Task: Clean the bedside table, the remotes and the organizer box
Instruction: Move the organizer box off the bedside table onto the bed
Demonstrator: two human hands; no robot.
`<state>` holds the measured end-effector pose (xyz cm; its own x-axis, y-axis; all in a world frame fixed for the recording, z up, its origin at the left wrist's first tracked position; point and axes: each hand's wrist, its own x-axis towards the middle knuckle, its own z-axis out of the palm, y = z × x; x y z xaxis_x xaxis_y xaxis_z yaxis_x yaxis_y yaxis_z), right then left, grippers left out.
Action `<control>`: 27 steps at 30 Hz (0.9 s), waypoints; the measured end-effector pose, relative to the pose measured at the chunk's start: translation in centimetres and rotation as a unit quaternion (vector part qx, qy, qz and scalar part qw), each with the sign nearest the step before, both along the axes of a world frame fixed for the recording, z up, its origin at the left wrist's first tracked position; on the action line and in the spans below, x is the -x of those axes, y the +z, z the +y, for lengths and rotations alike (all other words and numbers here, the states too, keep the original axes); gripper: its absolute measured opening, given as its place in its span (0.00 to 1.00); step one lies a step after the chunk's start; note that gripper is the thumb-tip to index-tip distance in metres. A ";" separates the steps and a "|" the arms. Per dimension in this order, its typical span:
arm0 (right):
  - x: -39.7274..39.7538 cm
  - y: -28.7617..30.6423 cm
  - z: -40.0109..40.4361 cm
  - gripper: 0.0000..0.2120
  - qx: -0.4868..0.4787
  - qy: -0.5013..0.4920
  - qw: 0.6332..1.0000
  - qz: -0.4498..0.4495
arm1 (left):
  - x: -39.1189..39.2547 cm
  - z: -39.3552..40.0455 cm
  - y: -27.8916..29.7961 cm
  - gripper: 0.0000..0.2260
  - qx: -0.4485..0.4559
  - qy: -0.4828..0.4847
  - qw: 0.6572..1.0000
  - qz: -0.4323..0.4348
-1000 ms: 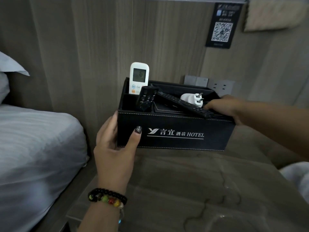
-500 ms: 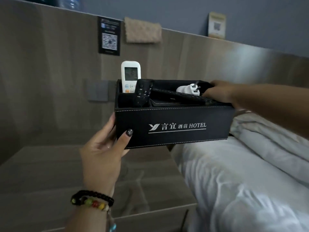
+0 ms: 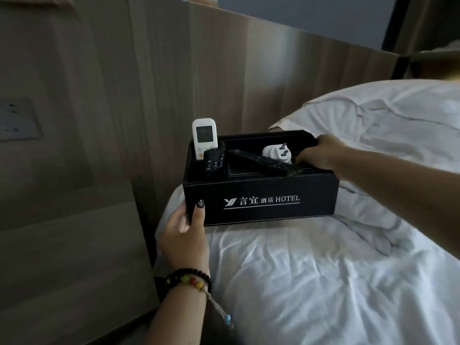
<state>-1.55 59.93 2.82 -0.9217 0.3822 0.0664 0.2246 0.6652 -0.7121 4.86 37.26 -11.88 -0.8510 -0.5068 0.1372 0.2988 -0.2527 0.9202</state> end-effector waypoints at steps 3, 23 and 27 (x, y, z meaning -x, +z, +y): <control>-0.3 -4.2 2.0 0.22 0.056 -0.047 0.997 0.006 | 2.4 1.9 -2.2 0.08 0.050 0.004 0.997 -0.052; -5.2 -14.8 -3.2 0.23 0.379 0.028 0.894 0.239 | 9.3 4.3 -0.9 0.29 0.085 -0.041 0.989 -0.115; -6.1 -14.0 -3.7 0.32 0.278 0.014 0.936 0.215 | 5.4 3.6 0.0 0.30 0.056 -0.096 0.990 -0.085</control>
